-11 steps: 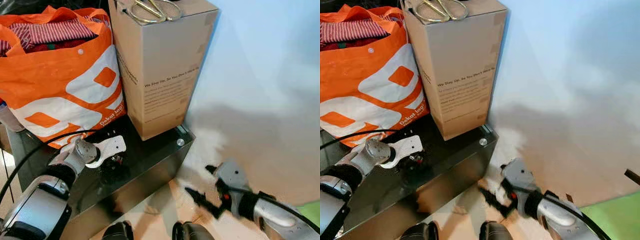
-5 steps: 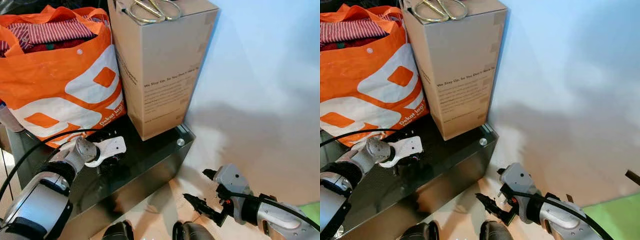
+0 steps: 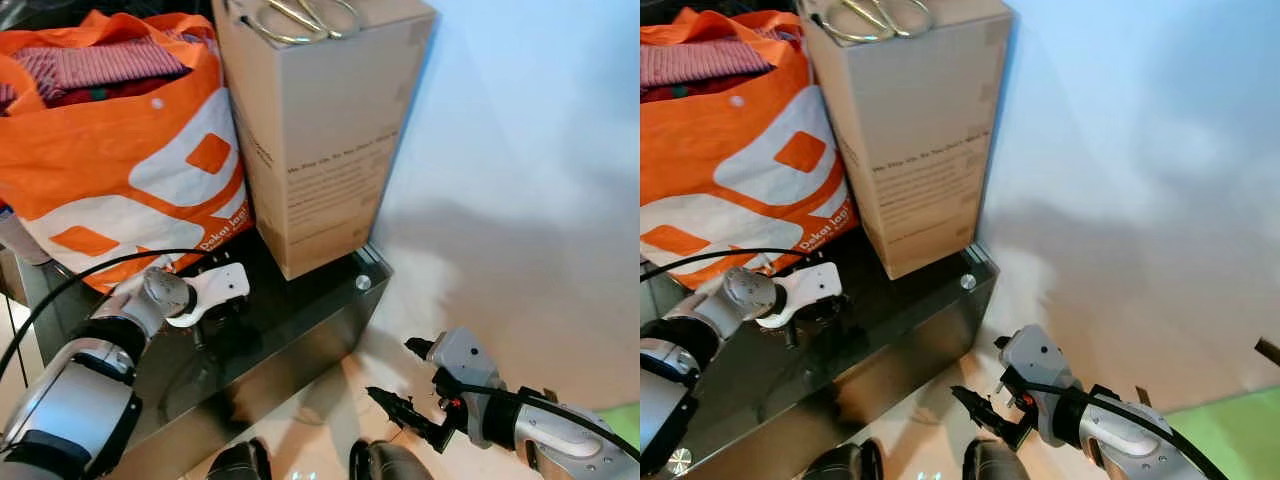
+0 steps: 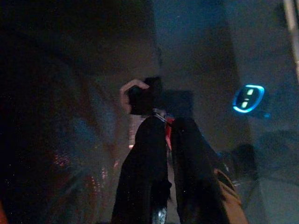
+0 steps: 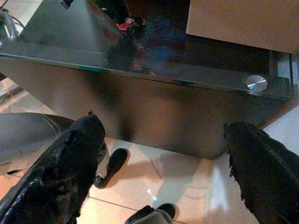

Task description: Hang keys on a hook

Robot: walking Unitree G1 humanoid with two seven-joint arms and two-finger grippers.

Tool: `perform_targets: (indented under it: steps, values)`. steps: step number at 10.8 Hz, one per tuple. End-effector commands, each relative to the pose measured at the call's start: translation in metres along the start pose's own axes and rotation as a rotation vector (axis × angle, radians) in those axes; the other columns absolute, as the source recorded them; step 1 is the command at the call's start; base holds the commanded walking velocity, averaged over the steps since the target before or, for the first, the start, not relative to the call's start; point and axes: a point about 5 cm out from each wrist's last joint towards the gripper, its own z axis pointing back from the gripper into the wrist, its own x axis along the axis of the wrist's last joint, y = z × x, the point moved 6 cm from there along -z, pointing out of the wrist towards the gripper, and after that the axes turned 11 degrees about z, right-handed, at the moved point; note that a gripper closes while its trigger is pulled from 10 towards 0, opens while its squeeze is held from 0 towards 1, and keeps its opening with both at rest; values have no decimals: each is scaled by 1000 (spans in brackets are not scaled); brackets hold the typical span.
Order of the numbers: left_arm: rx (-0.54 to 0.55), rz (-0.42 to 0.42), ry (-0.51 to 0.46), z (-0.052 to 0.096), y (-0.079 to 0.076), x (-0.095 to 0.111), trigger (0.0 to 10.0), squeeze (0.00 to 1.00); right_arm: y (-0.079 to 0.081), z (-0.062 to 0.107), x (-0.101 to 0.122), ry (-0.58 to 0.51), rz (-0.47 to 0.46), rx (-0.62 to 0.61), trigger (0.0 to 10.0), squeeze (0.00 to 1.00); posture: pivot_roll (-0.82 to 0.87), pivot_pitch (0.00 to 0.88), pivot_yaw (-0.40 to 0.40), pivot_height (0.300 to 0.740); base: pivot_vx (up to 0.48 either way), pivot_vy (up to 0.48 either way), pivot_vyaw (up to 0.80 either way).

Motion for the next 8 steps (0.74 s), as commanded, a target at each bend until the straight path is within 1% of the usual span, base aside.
perform_targets:
  steps: [1,2,3,5,7,8]
  values:
    - [-29,38,-2,4,-1,-7,0,0,-1,0,1,-1,2,-6,10000,0,-227,174,6,732,0,0,0]
    - [-52,55,-33,9,1,-3,0,0,-3,0,1,-5,1,-14,10000,0,-221,170,14,732,0,0,0]
    - [-87,60,-67,19,3,0,0,0,-6,-1,1,-11,0,-32,10000,0,-211,159,26,732,0,0,0]
    - [-122,67,-108,30,7,4,0,0,-10,-3,3,-26,-3,-45,10000,0,-205,151,34,732,0,0,0]
    - [-180,79,-156,38,5,9,0,0,-12,-5,0,-31,-6,-61,10000,0,-209,144,47,732,0,0,0]
    - [-198,101,-185,41,5,13,0,0,-13,-4,-2,-31,-8,-70,10000,0,-214,140,53,732,0,0,0]
